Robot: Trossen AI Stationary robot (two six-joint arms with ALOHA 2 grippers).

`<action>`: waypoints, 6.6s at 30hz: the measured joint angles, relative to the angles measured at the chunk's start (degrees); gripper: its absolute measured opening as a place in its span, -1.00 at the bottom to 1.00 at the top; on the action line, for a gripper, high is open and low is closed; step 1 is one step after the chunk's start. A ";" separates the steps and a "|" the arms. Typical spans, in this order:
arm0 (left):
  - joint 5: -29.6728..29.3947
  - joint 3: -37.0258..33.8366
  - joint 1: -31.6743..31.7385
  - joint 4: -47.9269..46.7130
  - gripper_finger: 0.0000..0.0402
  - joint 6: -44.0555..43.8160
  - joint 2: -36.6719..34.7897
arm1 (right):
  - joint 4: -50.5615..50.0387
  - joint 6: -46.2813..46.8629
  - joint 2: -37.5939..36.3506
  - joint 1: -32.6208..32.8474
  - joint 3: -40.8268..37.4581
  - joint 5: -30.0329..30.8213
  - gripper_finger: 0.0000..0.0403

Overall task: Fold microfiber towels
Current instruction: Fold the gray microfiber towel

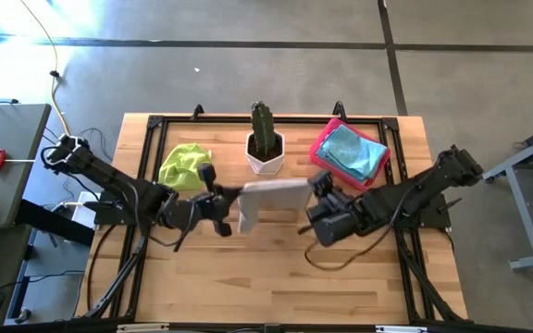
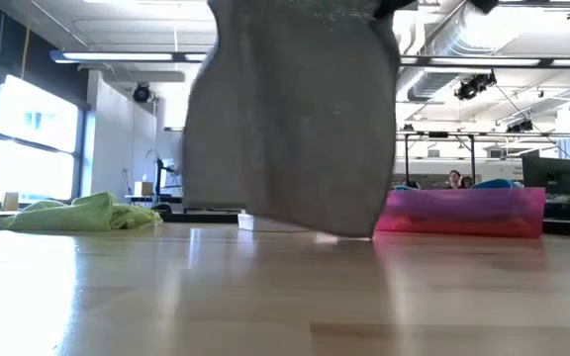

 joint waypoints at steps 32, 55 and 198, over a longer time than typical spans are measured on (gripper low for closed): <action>59.73 6.34 -8.81 7.24 -1.00 -49.43 33.49 | 10.69 38.75 18.91 8.81 -0.04 -67.60 -1.00; 41.20 7.21 -2.41 -20.22 -1.00 -35.66 32.51 | 7.06 31.21 24.80 1.42 -0.13 -57.06 -1.00; 36.01 13.42 -6.02 -21.55 -0.58 -50.64 35.85 | 5.08 103.71 -14.48 -2.64 -43.63 -57.05 -1.00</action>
